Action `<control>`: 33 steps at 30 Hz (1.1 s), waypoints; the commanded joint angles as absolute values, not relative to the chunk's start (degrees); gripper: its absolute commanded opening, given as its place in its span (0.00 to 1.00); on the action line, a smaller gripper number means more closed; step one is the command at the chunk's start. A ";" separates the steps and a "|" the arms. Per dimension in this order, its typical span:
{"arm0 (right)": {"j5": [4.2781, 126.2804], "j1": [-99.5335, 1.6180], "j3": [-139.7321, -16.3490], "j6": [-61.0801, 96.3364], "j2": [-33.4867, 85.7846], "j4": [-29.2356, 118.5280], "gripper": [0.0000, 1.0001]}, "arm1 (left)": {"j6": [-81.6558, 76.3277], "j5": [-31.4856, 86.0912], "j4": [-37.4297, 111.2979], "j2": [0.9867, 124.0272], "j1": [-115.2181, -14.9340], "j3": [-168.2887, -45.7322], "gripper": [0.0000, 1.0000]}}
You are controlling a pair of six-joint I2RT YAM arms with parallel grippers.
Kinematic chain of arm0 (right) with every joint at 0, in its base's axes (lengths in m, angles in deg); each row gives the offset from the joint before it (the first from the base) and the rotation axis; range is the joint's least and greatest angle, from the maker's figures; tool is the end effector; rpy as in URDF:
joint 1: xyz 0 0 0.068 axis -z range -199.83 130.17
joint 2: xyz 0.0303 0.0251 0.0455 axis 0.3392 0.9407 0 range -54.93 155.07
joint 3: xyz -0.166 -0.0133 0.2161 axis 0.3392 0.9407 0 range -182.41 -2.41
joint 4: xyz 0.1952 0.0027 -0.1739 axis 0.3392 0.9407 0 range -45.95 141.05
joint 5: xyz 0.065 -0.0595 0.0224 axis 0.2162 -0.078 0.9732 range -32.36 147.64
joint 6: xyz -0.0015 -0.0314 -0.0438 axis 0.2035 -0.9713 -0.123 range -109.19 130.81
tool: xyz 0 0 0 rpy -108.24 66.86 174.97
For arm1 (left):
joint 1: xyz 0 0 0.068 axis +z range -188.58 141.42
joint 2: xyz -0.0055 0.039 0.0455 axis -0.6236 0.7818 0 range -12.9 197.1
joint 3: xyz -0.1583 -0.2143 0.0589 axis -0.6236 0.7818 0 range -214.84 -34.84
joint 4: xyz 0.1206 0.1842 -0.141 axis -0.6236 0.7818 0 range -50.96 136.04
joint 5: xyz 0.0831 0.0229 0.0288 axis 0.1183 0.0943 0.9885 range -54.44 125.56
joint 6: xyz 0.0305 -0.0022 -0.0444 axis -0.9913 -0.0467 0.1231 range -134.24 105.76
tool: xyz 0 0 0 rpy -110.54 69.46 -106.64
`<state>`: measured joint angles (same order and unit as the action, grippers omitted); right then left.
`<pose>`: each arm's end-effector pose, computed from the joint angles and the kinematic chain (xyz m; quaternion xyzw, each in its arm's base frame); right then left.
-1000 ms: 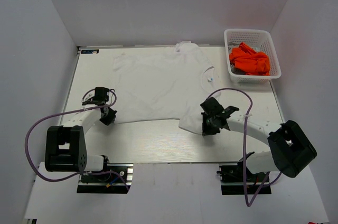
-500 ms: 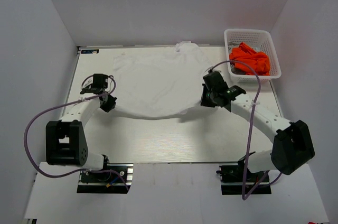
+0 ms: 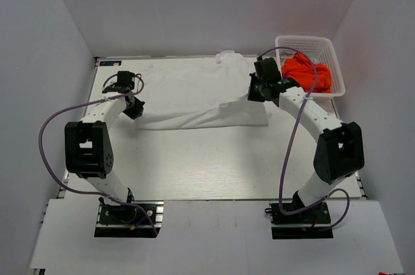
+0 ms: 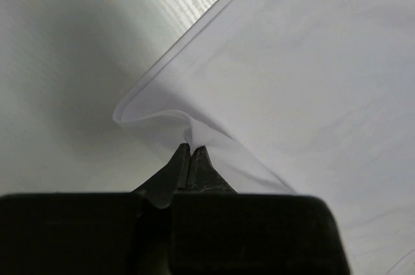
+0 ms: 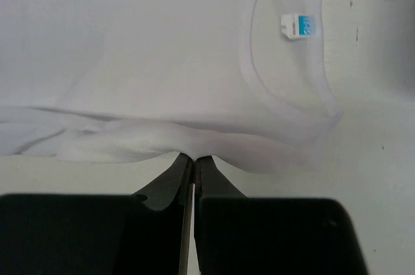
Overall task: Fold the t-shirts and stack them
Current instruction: Fold the flattened tshirt in 1/3 of the way
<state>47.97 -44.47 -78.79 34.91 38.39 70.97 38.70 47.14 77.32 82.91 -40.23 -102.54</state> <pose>0.3350 0.1470 0.2875 0.0287 0.9169 0.0905 0.3877 0.3347 -0.0026 0.2139 -0.4401 0.8690 -0.0057 0.2261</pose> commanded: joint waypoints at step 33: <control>61.68 -36.62 -90.75 30.23 58.01 61.64 0.90 | 38.58 42.01 68.67 93.98 -40.69 -117.91 1.00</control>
<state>57.15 -36.56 -94.78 28.59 61.40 66.22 39.80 48.40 74.06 97.47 -39.75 -120.66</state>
